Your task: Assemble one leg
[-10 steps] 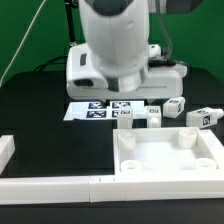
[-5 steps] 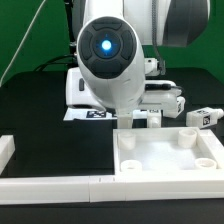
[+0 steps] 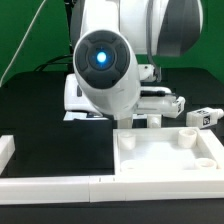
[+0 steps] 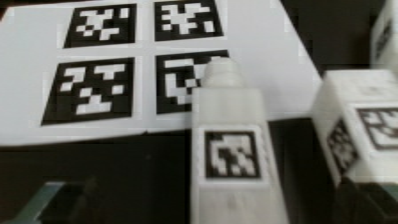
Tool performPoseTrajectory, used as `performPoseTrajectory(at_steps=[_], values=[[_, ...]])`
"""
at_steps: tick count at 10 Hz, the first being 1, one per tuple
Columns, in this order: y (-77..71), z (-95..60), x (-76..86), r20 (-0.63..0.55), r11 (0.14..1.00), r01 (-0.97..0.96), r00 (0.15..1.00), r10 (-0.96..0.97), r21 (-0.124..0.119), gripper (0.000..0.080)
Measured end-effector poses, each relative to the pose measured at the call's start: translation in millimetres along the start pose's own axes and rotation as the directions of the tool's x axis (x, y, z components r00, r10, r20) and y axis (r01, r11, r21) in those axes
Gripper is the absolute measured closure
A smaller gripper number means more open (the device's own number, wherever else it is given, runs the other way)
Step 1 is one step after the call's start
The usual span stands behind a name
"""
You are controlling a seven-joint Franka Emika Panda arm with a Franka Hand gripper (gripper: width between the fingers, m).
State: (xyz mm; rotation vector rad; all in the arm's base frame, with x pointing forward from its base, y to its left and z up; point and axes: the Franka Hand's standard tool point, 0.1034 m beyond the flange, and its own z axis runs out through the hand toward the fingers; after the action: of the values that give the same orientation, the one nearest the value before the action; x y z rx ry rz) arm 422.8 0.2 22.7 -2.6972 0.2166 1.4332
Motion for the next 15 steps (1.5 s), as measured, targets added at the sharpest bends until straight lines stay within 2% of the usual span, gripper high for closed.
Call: performPoseTrajectory(at_steps=[2,4,5,6,7,8,9,10,12,13,14,15], values=[[2.1,18.7,1.6,0.047,0.999,-0.045,0.998,0.046,-0.006,0.0150],[1.3,19.8,5.9,0.060,0.998,-0.055,0.997,0.056,-0.011,0.0150],[1.5,20.0,5.9,0.060,0.998,-0.056,0.997,0.056,-0.011,0.0263],[1.5,20.3,5.9,0.061,0.998,-0.056,0.997,0.056,-0.011,0.0410],[1.6,20.3,5.9,0.060,0.998,-0.056,0.997,0.056,-0.011,0.0410],[1.5,20.0,6.0,0.059,0.998,-0.056,0.997,0.056,-0.010,0.0516],[-1.5,13.2,-0.4,0.061,0.999,-0.046,0.997,0.047,-0.012,0.0516],[-8.2,-7.5,-14.0,0.042,1.000,-0.021,0.999,0.021,-0.006,0.0516],[-12.0,-54.1,-31.5,-0.057,1.000,0.004,0.998,-0.002,0.020,0.0516],[-19.0,-80.7,-34.6,-0.143,0.999,0.019,0.990,-0.015,0.032,0.0516],[-23.7,-97.8,-29.7,-0.261,0.999,0.030,0.965,-0.018,0.042,0.0516],[-23.8,-96.5,-30.8,-0.325,0.999,0.032,0.946,-0.017,0.043,0.0515]])
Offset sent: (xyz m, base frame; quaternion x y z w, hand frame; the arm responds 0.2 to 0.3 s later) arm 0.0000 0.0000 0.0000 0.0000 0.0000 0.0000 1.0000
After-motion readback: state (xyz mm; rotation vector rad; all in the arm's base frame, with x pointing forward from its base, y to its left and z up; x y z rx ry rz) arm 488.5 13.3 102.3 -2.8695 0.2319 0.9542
